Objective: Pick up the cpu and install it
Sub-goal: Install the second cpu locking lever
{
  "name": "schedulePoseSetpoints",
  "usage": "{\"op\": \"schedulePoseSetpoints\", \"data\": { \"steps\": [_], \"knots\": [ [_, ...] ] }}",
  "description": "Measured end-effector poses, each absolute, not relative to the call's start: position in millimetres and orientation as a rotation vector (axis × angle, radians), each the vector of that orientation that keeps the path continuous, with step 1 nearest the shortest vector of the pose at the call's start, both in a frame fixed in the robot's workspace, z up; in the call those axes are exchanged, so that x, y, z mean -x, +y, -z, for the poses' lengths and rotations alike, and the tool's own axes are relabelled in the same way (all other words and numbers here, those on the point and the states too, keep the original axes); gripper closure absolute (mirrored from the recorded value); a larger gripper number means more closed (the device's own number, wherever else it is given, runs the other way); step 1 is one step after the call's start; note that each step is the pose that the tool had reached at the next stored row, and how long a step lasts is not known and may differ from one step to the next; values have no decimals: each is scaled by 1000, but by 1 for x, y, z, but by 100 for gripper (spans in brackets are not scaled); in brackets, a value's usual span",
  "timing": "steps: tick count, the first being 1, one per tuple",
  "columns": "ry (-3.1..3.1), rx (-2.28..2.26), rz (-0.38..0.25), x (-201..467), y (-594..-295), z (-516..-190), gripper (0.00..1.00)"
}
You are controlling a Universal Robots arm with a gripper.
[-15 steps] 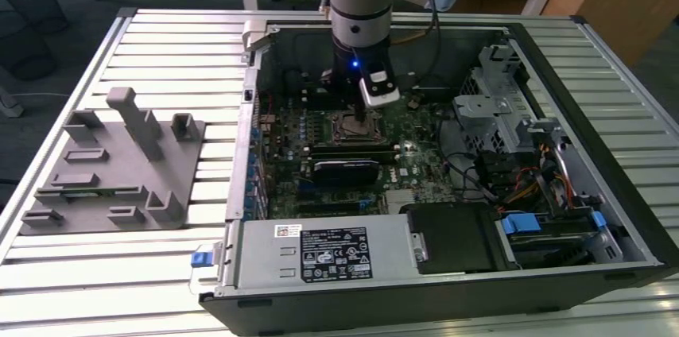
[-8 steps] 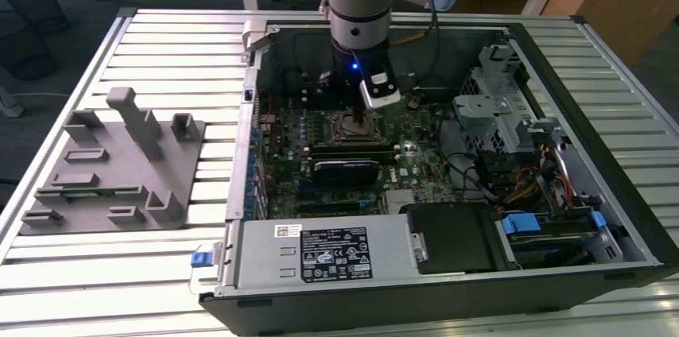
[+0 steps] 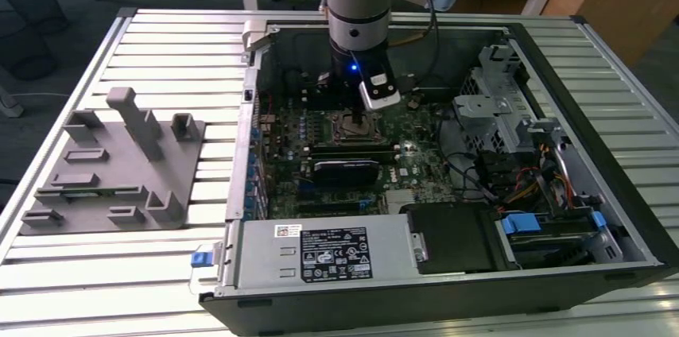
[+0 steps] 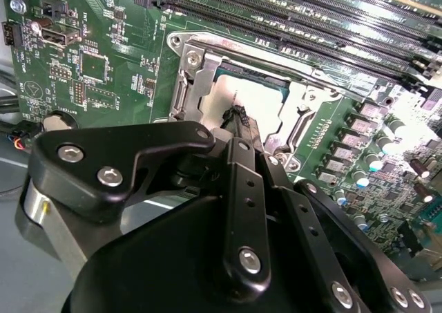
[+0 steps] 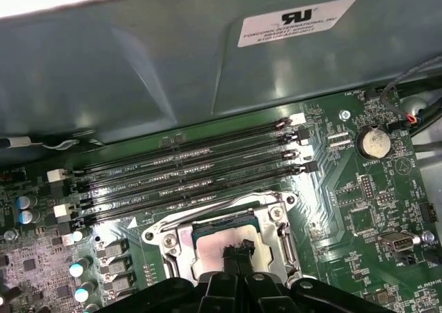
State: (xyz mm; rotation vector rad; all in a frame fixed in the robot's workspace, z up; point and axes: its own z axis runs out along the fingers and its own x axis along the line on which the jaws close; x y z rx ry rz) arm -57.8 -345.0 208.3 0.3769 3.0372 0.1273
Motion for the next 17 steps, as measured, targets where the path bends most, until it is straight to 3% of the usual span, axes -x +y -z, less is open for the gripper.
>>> {"op": "schedulePoseSetpoints", "data": {
  "steps": [17],
  "knots": [
    [3037, -376, -127, 58, -345, -218, 89]
  ]
}}
